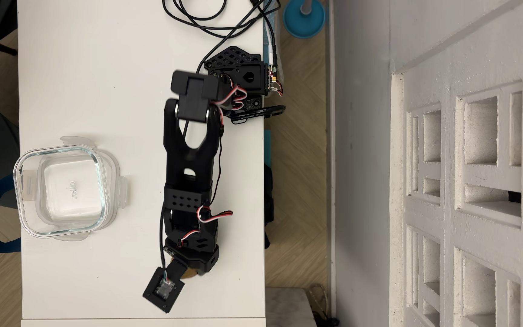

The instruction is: Grab the potato and put it in box

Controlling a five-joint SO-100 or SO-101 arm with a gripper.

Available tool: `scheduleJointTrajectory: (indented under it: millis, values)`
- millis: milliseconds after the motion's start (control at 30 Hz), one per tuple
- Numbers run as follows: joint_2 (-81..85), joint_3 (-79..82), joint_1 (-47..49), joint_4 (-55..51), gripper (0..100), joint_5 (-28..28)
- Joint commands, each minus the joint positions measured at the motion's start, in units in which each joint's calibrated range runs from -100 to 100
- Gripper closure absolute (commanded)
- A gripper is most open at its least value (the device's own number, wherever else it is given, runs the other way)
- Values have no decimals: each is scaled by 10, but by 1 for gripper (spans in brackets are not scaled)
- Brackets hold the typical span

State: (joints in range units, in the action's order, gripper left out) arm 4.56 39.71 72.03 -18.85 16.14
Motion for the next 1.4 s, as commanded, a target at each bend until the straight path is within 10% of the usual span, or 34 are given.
scheduleJointTrajectory:
  millis: [0, 433, 967, 1367]
  values:
    - [142, 58, -53, 6, 97, 6]
    - [441, 217, -359, 16, 97, 6]
    - [437, 215, -696, 79, 97, 0]
    - [261, 169, -731, 206, 97, -1]
